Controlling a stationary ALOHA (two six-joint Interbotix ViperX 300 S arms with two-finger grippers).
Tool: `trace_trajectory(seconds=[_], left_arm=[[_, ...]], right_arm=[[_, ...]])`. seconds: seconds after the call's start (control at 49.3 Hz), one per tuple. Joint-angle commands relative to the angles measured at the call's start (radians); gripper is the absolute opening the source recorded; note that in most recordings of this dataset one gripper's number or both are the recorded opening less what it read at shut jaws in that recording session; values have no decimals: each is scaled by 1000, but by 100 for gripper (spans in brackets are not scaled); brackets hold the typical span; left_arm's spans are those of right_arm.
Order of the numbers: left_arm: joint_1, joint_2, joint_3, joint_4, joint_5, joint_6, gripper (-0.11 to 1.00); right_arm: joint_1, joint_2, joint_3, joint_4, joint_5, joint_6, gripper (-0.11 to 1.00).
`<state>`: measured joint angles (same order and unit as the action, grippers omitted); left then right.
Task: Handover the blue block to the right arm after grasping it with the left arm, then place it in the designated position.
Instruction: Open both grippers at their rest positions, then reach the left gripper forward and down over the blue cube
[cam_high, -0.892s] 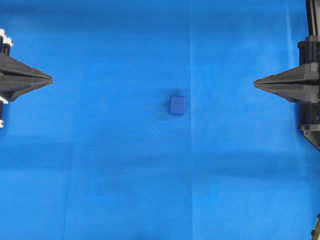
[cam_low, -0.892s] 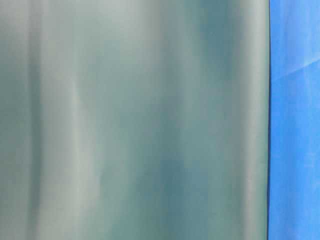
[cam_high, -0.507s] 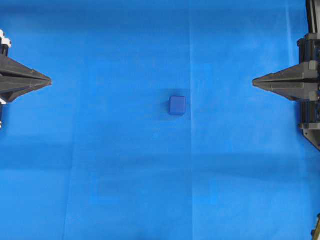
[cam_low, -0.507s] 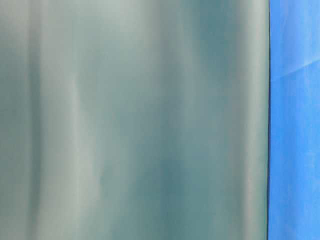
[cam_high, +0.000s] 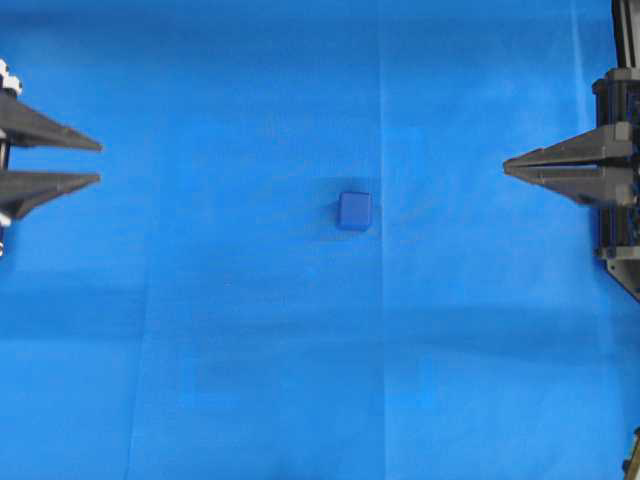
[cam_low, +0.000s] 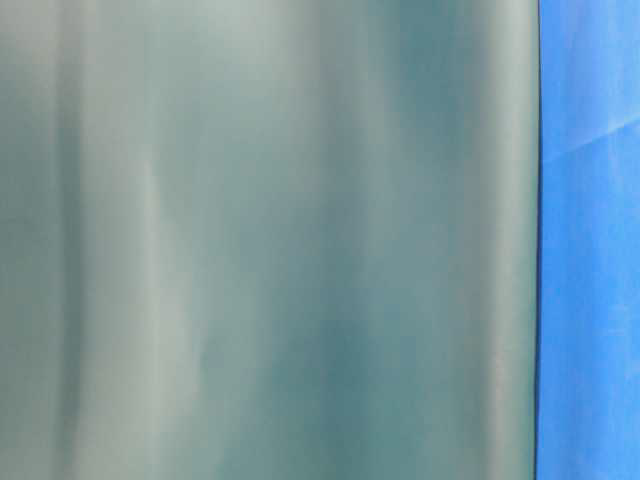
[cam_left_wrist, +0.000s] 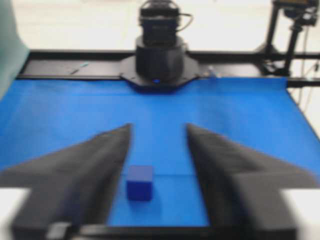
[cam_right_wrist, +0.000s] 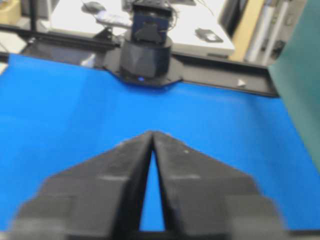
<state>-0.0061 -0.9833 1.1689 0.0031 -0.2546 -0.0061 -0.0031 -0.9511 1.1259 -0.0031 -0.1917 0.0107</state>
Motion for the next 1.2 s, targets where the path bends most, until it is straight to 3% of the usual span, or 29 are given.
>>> trace_trajectory(seconds=[0.0, 0.142, 0.223, 0.284, 0.588, 0.73, 0.933, 1.176], left_arm=[[-2, 3, -21, 0, -3, 0, 53], [-2, 5, -21, 2, -2, 2, 88], [-2, 3, -21, 0, -2, 2, 93], [-2, 3, -21, 0, -2, 2, 93], [0, 8, -23, 2, -12, 2, 93], [12, 54, -34, 0, -71, 2, 93], [18, 209, -94, 0, -132, 6, 93], [18, 439, -239, 0, -181, 3, 93]], right_arm=[[-2, 5, -28, 11, -6, 8, 21], [-2, 5, -28, 15, -5, 18, 63], [-5, 6, -29, 15, -3, 21, 85], [-5, 6, -28, 15, -3, 21, 95], [-5, 8, -29, 17, -3, 21, 96], [-5, 8, -29, 15, -3, 23, 96], [-5, 14, -29, 15, -8, 23, 96], [-5, 14, -31, 17, -6, 23, 96]])
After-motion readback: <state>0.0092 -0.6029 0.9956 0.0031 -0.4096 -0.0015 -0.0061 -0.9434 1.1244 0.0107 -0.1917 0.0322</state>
